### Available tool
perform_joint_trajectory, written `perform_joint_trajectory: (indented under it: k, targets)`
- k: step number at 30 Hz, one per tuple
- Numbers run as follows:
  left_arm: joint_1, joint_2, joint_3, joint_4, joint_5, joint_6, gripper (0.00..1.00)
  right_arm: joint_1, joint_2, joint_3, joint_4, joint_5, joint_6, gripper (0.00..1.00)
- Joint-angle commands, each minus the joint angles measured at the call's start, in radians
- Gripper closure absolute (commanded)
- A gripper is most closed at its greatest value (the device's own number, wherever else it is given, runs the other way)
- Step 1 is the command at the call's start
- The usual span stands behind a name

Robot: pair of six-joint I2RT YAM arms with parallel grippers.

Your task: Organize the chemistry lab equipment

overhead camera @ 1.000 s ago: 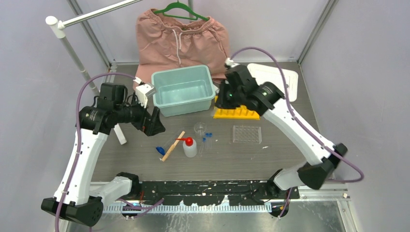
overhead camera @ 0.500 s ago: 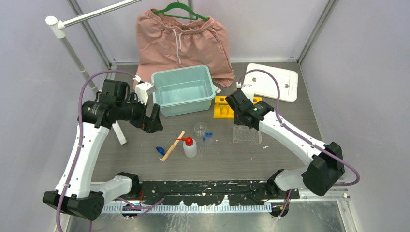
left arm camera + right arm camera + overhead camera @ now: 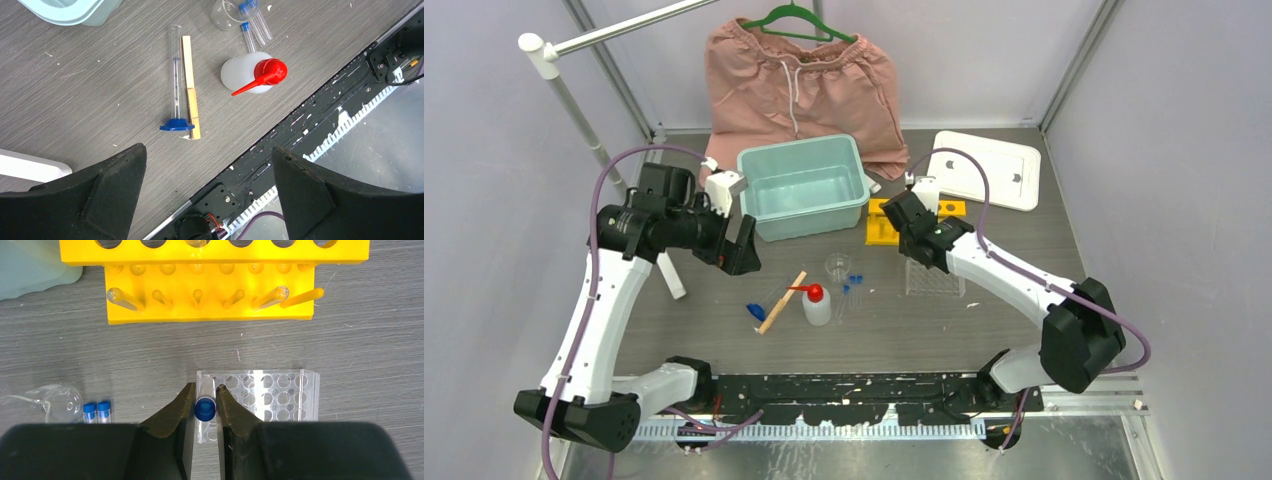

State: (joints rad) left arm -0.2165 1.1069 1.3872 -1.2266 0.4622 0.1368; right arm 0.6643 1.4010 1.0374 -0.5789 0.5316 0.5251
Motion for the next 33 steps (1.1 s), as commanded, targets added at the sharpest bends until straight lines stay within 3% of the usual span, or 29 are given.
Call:
perform_joint_trajectory:
  k: [1,18,33]
  targets:
    - [0.000,0.002,0.041,-0.002,-0.012,0.002,0.05,0.000,0.008,-0.013,0.070,0.041,0.003,0.99]
    - [0.000,0.014,0.030,0.010,-0.024,0.012,0.05,-0.001,0.013,-0.069,0.058,0.021,0.042,0.99]
    - [0.000,0.004,0.030,0.016,-0.030,0.015,0.05,-0.008,0.069,-0.073,0.147,-0.039,0.081,0.99]
